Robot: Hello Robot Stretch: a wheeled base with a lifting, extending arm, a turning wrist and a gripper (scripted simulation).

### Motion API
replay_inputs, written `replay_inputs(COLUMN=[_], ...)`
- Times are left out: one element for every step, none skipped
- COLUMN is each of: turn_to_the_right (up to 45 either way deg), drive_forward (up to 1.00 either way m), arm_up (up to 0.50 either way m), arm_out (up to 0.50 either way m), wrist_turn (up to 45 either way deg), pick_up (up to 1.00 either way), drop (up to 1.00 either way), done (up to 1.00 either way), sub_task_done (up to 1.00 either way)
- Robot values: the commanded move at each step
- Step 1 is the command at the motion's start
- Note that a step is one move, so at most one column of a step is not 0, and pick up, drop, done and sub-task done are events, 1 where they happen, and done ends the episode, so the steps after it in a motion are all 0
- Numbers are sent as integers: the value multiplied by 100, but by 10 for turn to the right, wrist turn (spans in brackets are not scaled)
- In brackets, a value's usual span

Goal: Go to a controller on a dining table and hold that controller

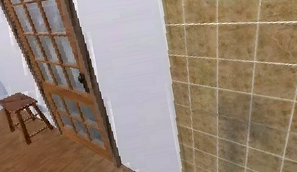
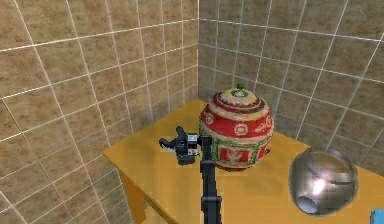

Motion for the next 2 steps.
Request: replay_inputs(turn_to_the_right=[0, 0], drive_forward=[0, 0], arm_up=[10, 0], arm_out=[0, 0], wrist_turn=[0, 0], pick_up=[0, 0], drop=[0, 0], done=[0, 100], sub_task_done=[0, 0])
